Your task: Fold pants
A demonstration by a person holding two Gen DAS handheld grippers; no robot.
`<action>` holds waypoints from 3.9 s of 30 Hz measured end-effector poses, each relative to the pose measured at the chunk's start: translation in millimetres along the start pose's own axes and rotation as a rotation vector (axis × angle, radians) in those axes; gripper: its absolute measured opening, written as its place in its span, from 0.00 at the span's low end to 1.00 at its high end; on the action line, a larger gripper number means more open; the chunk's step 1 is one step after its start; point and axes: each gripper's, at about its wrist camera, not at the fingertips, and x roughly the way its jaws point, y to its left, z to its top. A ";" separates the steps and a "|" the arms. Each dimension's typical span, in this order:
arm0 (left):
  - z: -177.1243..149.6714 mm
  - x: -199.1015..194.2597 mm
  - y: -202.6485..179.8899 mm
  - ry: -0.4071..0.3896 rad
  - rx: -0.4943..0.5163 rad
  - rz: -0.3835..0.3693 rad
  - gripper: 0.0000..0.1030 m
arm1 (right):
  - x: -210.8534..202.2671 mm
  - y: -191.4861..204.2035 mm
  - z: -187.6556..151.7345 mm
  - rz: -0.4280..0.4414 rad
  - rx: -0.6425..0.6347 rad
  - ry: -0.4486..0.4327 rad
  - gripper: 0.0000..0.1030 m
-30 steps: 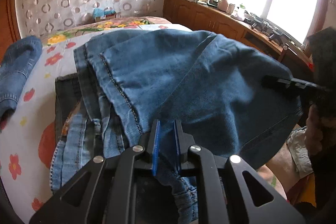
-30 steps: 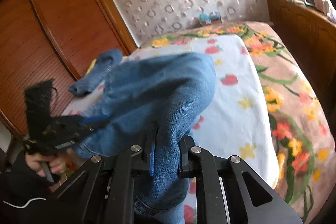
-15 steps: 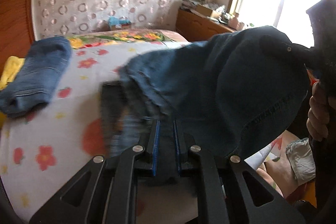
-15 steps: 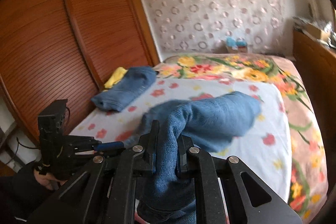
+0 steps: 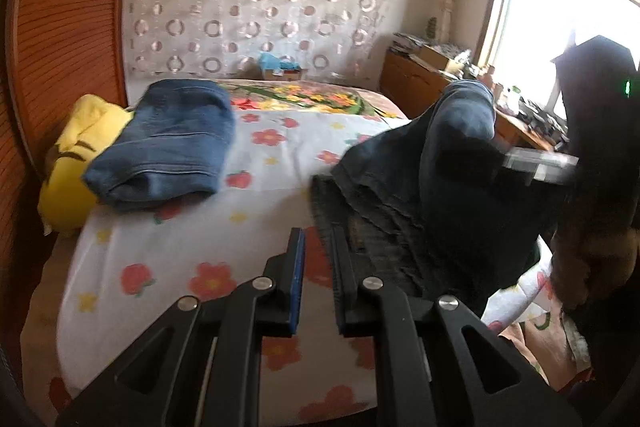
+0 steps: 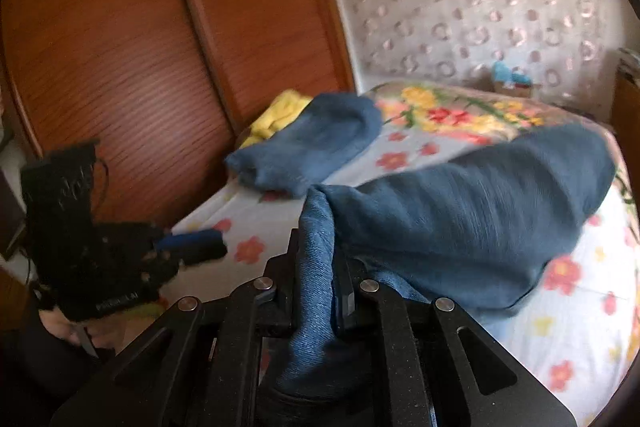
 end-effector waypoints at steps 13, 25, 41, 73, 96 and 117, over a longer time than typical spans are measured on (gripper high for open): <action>-2.7 -13.5 31.2 -0.039 -0.061 0.038 0.10 | 45.4 35.9 -37.8 0.053 0.001 0.145 0.48; -0.5 10.2 -28.2 -0.004 0.027 -0.101 0.10 | -43.5 -28.4 -9.9 -0.163 -0.031 -0.006 0.49; -40.4 53.7 -43.6 0.143 0.099 -0.108 0.11 | 99.8 -77.3 29.3 -0.186 -0.129 0.194 0.44; -52.5 40.6 -79.1 0.142 0.170 -0.185 0.11 | 4.3 -88.3 -58.5 -0.178 0.049 0.137 0.55; 101.6 131.5 -12.7 0.100 0.134 -0.129 0.24 | 40.2 -128.6 -9.3 -0.124 0.034 0.100 0.64; 95.8 155.9 -23.7 0.135 0.160 -0.155 0.00 | 44.0 -138.1 -18.3 -0.078 0.062 0.096 0.65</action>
